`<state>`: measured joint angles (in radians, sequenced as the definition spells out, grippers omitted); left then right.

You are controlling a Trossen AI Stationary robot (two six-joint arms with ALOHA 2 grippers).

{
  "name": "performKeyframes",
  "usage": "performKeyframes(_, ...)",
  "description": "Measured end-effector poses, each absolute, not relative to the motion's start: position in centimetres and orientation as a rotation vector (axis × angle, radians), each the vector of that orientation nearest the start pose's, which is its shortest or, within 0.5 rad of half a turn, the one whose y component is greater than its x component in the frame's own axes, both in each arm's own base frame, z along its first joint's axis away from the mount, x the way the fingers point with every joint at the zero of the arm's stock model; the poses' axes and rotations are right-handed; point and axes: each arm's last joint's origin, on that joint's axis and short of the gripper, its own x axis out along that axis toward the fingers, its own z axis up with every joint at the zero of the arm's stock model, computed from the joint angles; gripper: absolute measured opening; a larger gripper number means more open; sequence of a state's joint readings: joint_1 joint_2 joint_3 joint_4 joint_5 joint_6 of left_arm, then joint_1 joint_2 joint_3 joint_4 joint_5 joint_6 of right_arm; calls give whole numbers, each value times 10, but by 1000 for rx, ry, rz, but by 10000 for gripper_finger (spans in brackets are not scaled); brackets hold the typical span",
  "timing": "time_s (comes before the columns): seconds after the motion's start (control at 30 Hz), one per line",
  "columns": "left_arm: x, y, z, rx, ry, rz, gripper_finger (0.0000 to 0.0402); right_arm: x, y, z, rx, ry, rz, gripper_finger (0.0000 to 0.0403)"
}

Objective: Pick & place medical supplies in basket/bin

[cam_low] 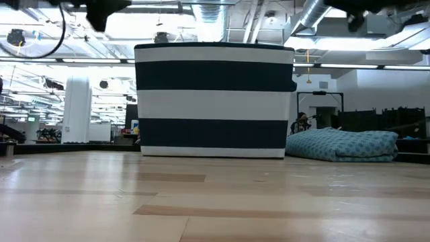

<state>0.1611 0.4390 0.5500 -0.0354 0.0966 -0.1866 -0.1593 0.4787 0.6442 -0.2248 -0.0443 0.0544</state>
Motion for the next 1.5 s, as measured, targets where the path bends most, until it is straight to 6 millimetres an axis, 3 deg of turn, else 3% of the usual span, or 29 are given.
performKeyframes(0.4,95,9,237,-279,-129,190,261,68,-10,253,136,-53,-110,0)
performKeyframes(0.53,94,9,216,-332,-167,213,261,69,-10,230,191,21,-115,0)
performKeyframes(0.73,93,11,188,-407,-261,263,261,74,-11,223,189,44,-120,0)
performKeyframes(1.1,95,14,181,-412,-236,404,261,77,-12,209,252,56,-157,0)
performKeyframes(1.5,96,13,173,-417,-140,379,261,77,-14,210,292,42,-206,0)
